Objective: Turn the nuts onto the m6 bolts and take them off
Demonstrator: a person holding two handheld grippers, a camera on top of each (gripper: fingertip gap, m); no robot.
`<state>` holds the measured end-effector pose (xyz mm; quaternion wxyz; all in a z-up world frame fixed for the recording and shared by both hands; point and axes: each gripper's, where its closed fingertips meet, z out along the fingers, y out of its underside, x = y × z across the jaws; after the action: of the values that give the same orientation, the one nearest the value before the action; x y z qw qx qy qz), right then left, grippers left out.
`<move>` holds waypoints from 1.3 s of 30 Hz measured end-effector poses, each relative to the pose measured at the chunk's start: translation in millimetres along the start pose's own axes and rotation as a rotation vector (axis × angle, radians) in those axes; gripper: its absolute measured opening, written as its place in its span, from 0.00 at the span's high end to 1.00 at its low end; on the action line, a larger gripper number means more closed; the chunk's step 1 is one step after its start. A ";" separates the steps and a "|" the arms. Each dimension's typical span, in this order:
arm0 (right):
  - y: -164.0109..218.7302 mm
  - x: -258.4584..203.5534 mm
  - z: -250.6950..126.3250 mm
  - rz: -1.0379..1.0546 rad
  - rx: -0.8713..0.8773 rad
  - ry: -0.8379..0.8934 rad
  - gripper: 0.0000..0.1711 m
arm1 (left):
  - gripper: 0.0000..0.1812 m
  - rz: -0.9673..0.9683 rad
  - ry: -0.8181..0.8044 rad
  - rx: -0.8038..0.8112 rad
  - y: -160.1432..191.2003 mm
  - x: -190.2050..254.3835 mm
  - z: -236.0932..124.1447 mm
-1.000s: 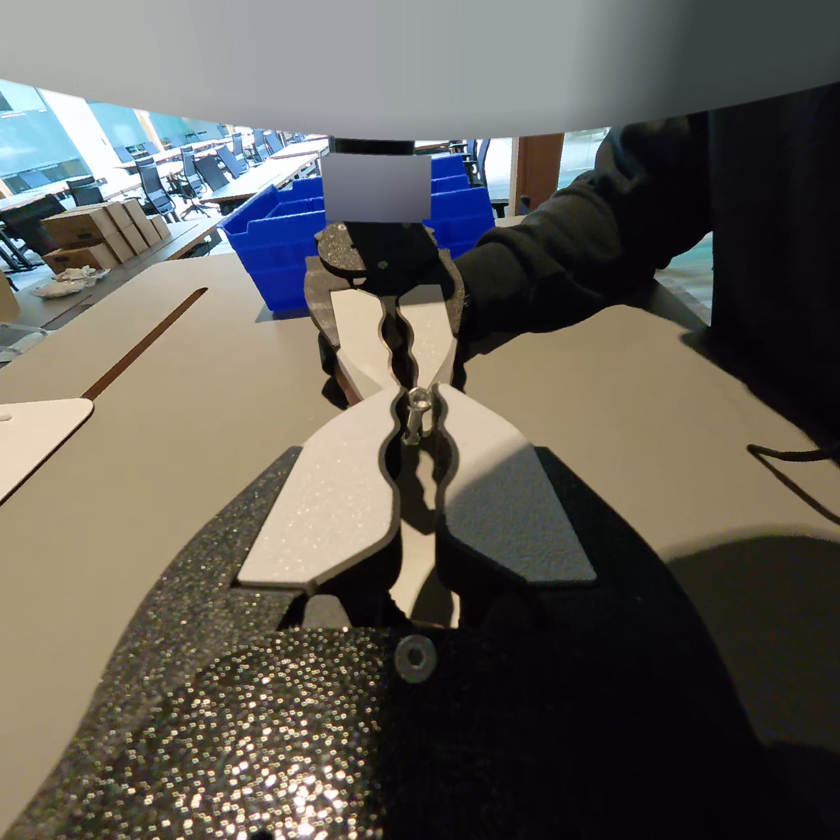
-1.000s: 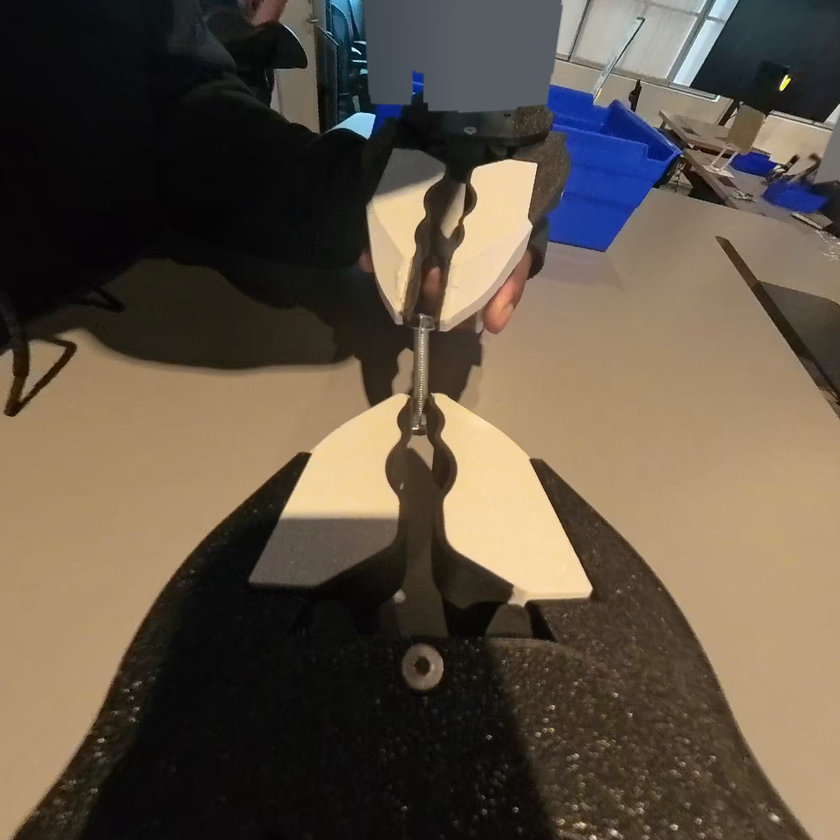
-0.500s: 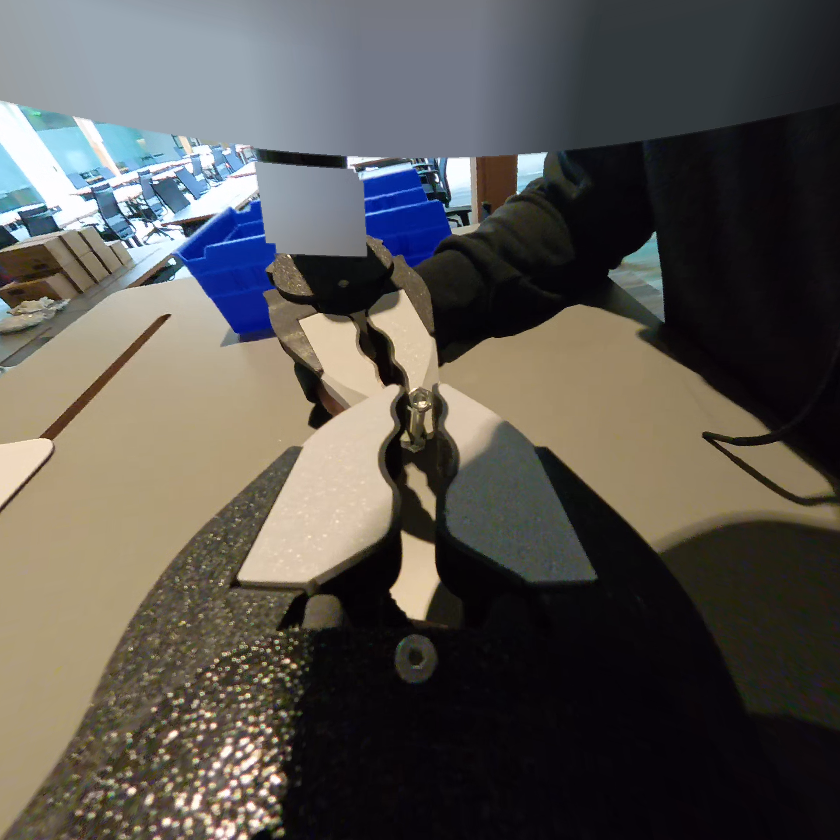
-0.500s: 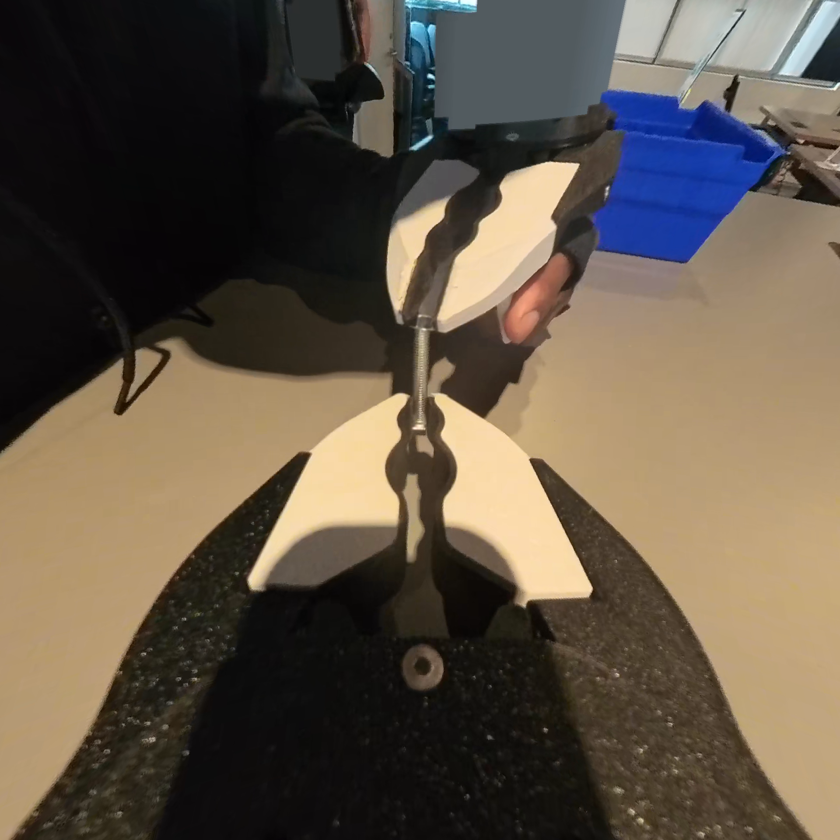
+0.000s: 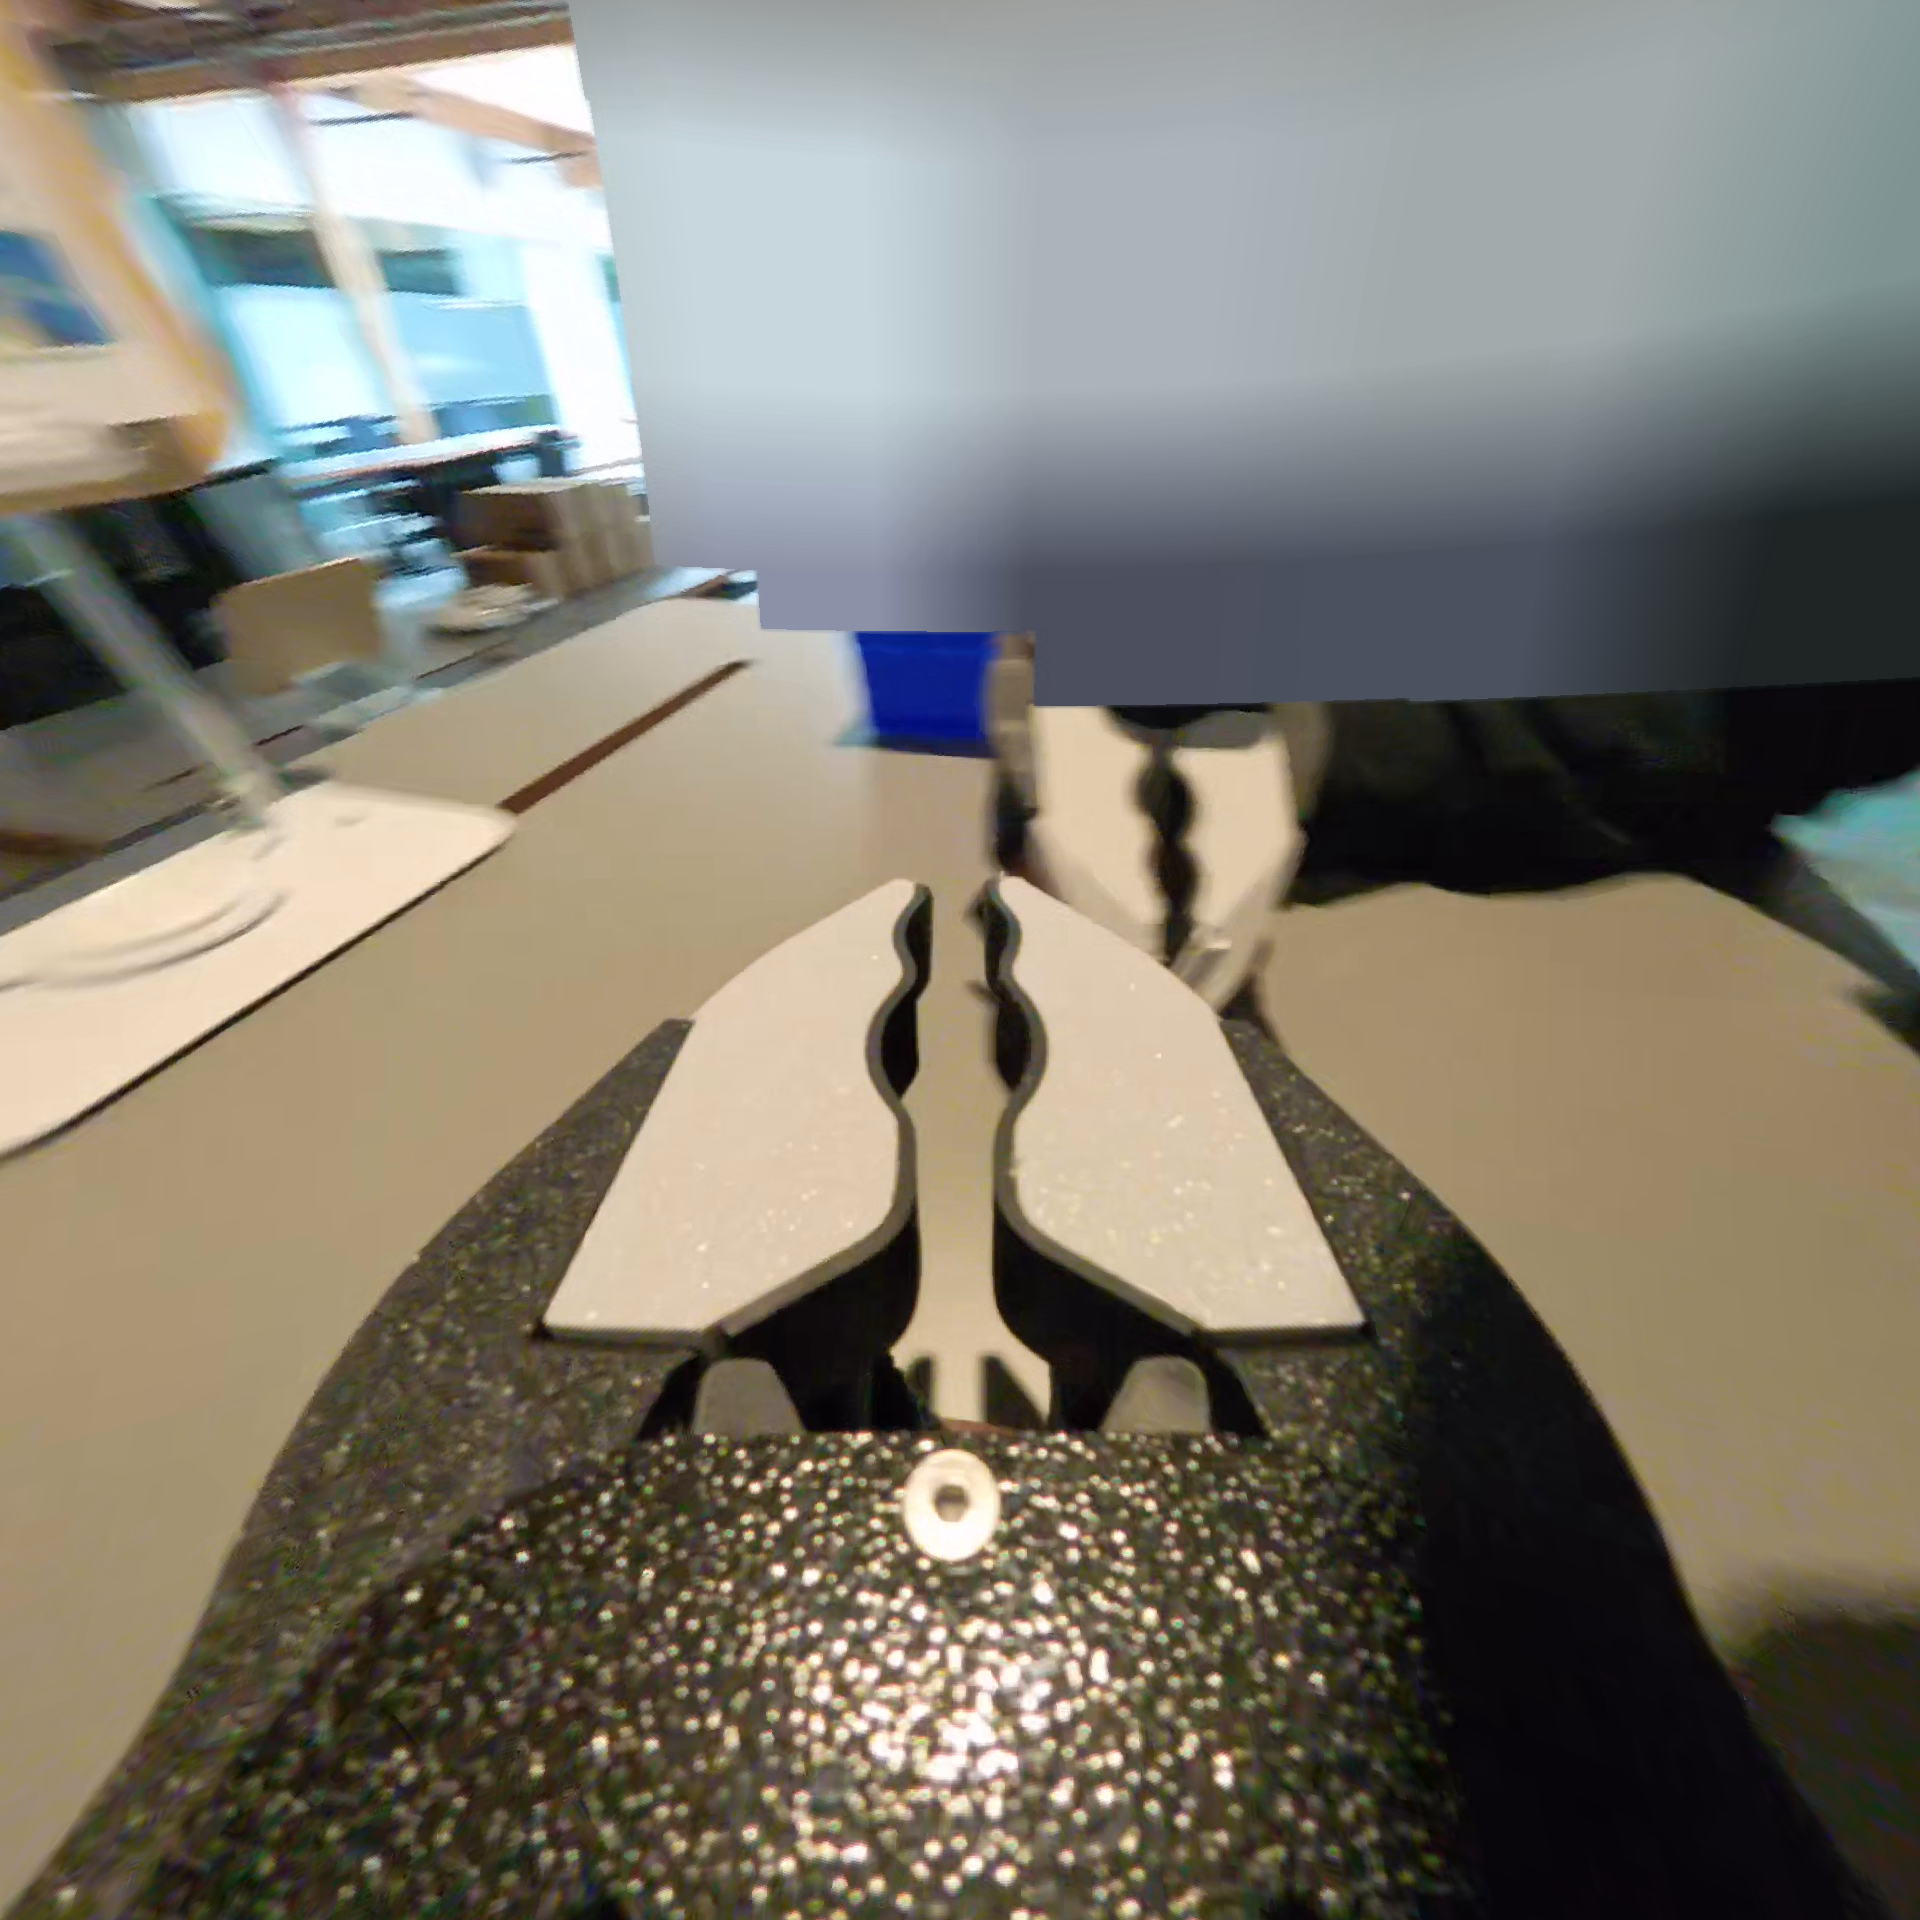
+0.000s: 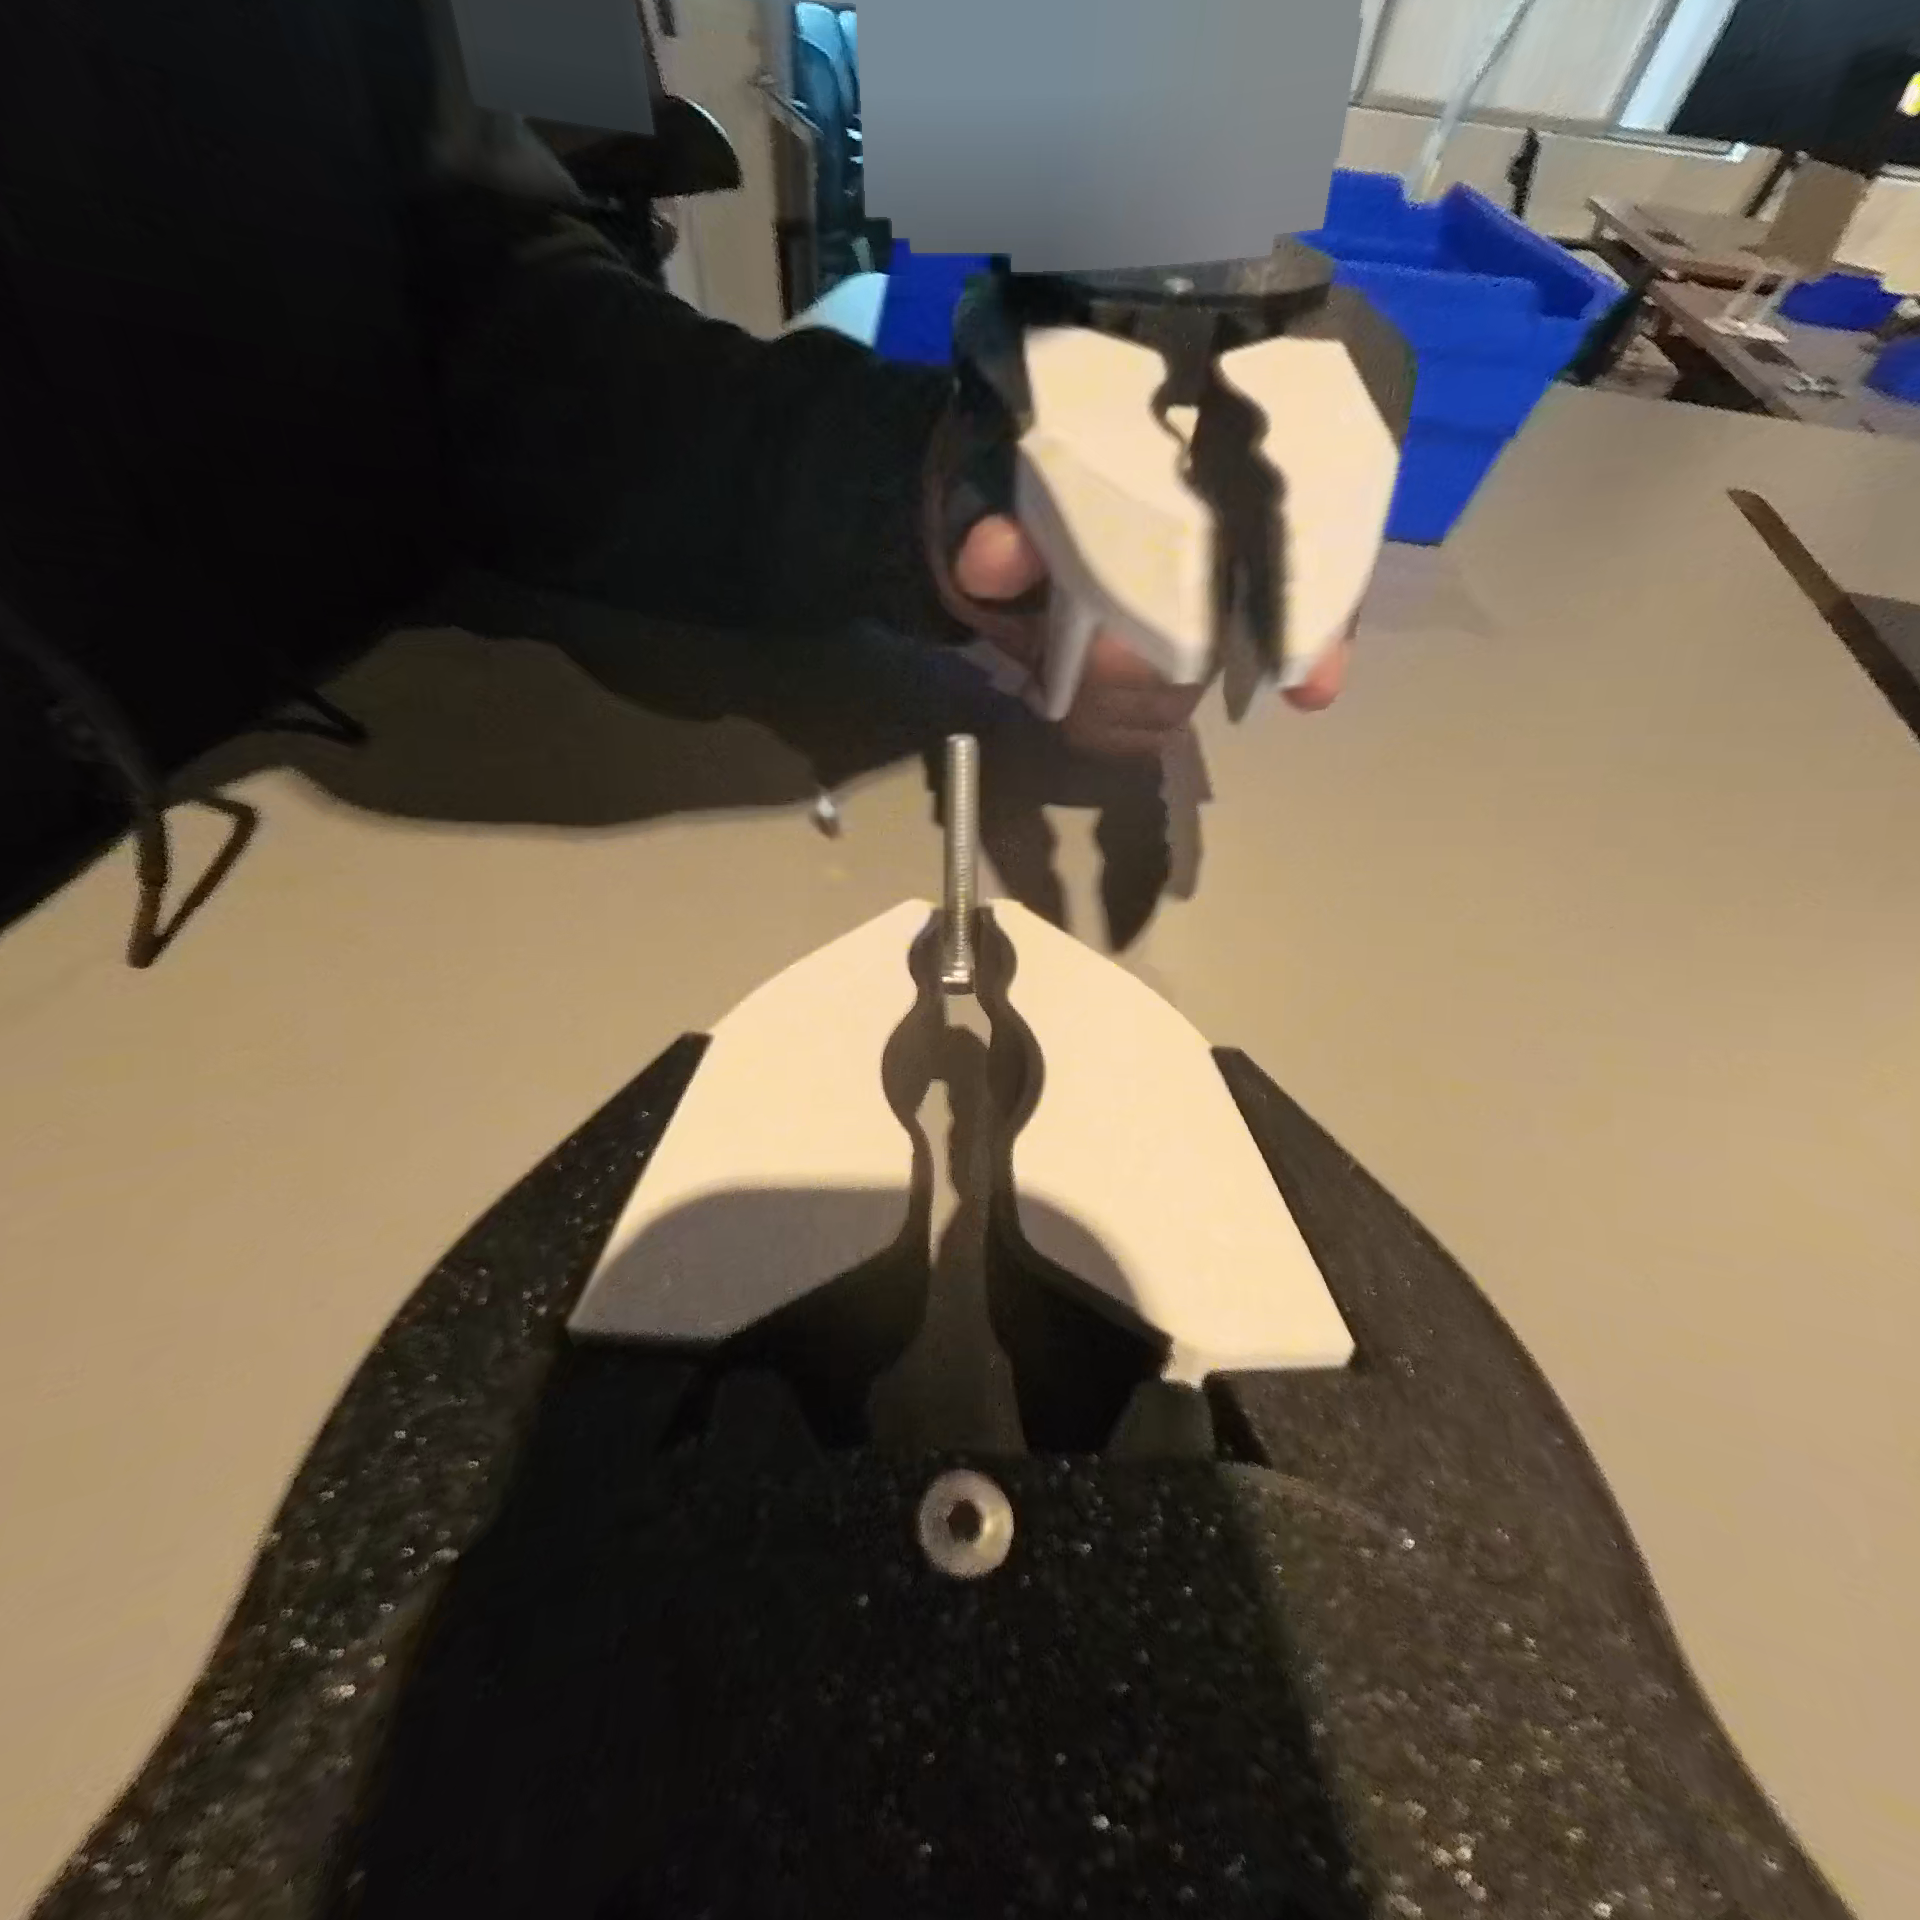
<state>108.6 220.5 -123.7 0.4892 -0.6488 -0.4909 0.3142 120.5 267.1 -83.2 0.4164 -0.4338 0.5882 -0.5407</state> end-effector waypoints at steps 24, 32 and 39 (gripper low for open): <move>7.5 33.1 -5.0 0.050 -0.035 0.158 0.97 | 0.98 0.041 -0.488 0.298 -29.4 -46.5 -7.3; 6.8 34.4 -5.8 0.065 -0.028 0.153 0.97 | 0.92 -0.080 -0.037 -0.178 27.0 45.0 -40.6; 10.2 32.1 -1.7 0.047 -0.062 0.150 0.97 | 0.93 -0.023 0.053 -0.486 75.5 100.4 -70.4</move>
<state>123.8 249.9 -130.5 0.4968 -0.6968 -0.4469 0.2606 20.6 192.9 -155.8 0.2783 -0.5136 0.7067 -0.3991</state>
